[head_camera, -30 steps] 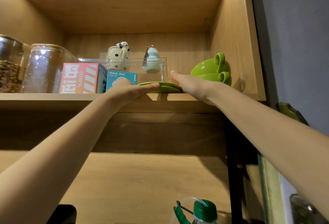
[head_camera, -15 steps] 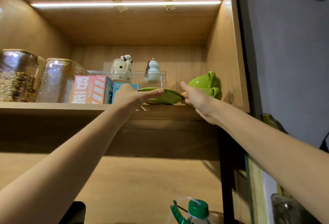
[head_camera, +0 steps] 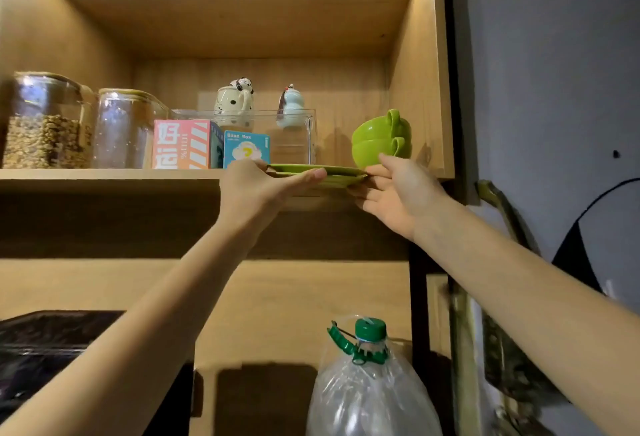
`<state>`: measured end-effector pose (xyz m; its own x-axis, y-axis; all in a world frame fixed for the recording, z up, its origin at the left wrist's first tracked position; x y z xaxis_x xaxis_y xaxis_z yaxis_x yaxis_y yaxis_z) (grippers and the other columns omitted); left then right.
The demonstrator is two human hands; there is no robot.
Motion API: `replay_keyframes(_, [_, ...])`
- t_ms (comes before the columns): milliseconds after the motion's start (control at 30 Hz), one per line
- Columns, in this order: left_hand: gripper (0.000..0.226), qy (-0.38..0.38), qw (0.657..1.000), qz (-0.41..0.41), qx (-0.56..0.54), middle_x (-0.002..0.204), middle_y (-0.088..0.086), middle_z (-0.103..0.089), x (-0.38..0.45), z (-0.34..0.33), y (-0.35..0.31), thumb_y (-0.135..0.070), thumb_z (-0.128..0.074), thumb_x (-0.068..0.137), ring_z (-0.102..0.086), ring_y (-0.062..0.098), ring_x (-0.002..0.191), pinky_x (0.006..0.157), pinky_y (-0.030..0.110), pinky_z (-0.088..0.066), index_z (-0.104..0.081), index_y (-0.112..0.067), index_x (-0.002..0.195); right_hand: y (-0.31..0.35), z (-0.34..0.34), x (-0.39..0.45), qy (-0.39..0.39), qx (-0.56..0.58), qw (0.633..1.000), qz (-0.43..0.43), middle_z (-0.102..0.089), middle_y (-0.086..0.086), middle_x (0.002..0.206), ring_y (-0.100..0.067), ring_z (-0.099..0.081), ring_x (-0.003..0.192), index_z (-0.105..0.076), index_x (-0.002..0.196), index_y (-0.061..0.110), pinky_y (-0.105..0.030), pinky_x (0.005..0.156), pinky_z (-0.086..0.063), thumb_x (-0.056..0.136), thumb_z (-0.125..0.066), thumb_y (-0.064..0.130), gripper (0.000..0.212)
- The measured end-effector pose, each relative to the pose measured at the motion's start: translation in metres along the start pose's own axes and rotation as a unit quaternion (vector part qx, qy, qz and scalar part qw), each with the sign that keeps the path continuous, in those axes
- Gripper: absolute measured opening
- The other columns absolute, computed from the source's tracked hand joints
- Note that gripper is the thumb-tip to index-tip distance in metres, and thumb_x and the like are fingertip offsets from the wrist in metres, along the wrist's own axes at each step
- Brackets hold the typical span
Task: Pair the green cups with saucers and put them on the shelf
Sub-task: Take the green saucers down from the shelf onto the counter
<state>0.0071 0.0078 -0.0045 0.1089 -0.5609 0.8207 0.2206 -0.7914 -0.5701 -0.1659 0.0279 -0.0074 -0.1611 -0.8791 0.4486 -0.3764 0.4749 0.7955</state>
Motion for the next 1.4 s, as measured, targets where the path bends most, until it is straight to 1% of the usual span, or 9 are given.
replay_keyframes(167, [0.066,0.029,0.999,0.028,-0.002,0.071,0.008,-0.068,-0.071,0.004,0.018,-0.059,-0.072,0.046,-0.059,0.015,0.068,0.060,0.026,-0.044,-0.069,-0.004,0.081,-0.037,0.032,-0.048,-0.036,-0.002,0.999,-0.029,-0.051,-0.019,0.136,-0.033,-0.057,0.113,-0.045,0.129,-0.002,-0.043,0.096,-0.045,0.096,-0.040,0.015,0.037])
replay_keyframes(300, [0.036,0.063,0.996,0.048,-0.029,0.090,-0.009,-0.071,-0.129,0.004,0.042,-0.034,-0.080,0.055,-0.065,0.000,0.084,0.076,0.011,-0.048,-0.061,-0.031,0.086,-0.081,0.060,-0.085,-0.059,0.017,0.996,-0.070,-0.063,-0.021,0.111,-0.025,-0.066,0.082,-0.056,0.111,-0.004,-0.032,0.063,-0.058,0.091,-0.048,0.007,0.023])
replay_keyframes(500, [0.052,0.059,0.990,0.111,-0.061,0.059,-0.043,-0.060,-0.218,0.007,0.089,-0.013,-0.084,0.055,-0.057,-0.025,0.070,0.064,-0.002,-0.043,-0.051,-0.048,0.074,-0.150,0.094,-0.136,-0.111,0.031,0.986,-0.119,-0.072,-0.013,0.076,-0.016,-0.070,0.054,-0.060,0.101,-0.010,-0.026,0.055,-0.058,0.087,-0.053,-0.004,0.017])
replay_keyframes(667, [0.112,0.064,0.976,0.193,-0.081,0.123,-0.003,-0.060,-0.286,0.015,0.134,-0.034,-0.088,0.040,-0.058,0.001,0.109,0.096,0.026,-0.048,-0.036,-0.010,0.137,-0.211,0.121,-0.175,-0.133,0.025,0.976,-0.171,-0.073,-0.009,0.069,-0.013,-0.071,0.056,-0.055,0.116,-0.010,-0.026,0.058,-0.059,0.087,-0.053,-0.005,0.030])
replay_keyframes(867, [0.107,0.106,0.959,0.253,-0.067,0.132,-0.001,-0.050,-0.364,0.023,0.176,-0.009,-0.084,0.046,-0.052,-0.007,0.111,0.099,0.017,-0.041,-0.032,-0.006,0.138,-0.278,0.149,-0.228,-0.161,0.003,0.958,-0.239,-0.068,-0.016,0.087,-0.011,-0.071,0.058,-0.058,0.112,-0.009,-0.022,0.055,-0.059,0.085,-0.055,-0.006,0.027])
replay_keyframes(1000, [0.101,0.127,0.958,0.253,-0.035,0.125,-0.020,-0.044,-0.408,0.029,0.198,-0.006,-0.085,0.048,-0.045,-0.031,0.098,0.088,-0.002,-0.035,-0.031,-0.022,0.132,-0.323,0.165,-0.259,-0.174,-0.002,0.943,-0.283,-0.075,-0.004,0.067,-0.009,-0.071,0.057,-0.057,0.113,-0.006,-0.020,0.055,-0.059,0.085,-0.053,-0.008,0.028])
replay_keyframes(1133, [0.109,0.163,0.948,0.272,0.025,0.128,-0.012,-0.047,-0.447,0.037,0.217,-0.042,-0.085,0.040,-0.045,-0.014,0.114,0.094,0.002,-0.035,-0.030,-0.022,0.132,-0.366,0.178,-0.287,-0.186,-0.002,0.927,-0.327,-0.073,0.003,0.055,-0.005,-0.070,0.053,-0.060,0.093,0.002,-0.018,0.052,-0.057,0.085,-0.053,-0.009,0.015])
replay_keyframes(1300, [0.101,0.185,0.930,0.308,0.078,0.127,-0.007,-0.048,-0.490,0.045,0.243,-0.025,-0.088,0.047,-0.049,0.004,0.117,0.091,0.000,-0.035,-0.032,-0.024,0.131,-0.412,0.193,-0.316,-0.212,0.001,0.910,-0.357,-0.071,0.000,0.052,-0.008,-0.069,0.050,-0.061,0.086,0.000,-0.020,0.054,-0.058,0.083,-0.053,-0.011,0.014])
replay_keyframes(1400, [0.102,0.190,0.912,0.350,0.097,0.125,-0.006,-0.051,-0.516,0.049,0.259,-0.038,-0.084,0.042,-0.050,0.010,0.117,0.091,0.005,-0.037,-0.038,-0.023,0.131,-0.439,0.202,-0.327,-0.224,-0.039,0.898,-0.377,-0.072,0.003,0.053,-0.005,-0.068,0.050,-0.062,0.101,-0.006,-0.018,0.055,-0.058,0.081,-0.058,-0.010,0.020])
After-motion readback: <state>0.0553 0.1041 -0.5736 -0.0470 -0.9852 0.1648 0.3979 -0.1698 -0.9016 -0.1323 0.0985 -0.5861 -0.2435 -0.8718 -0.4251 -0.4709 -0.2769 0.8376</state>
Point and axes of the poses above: each hand's wrist, its own x-axis towards the middle knuckle, its own z-axis out of the back of the hand, y = z × x, the point moved 5 cm from there along x, towards the middle knuckle
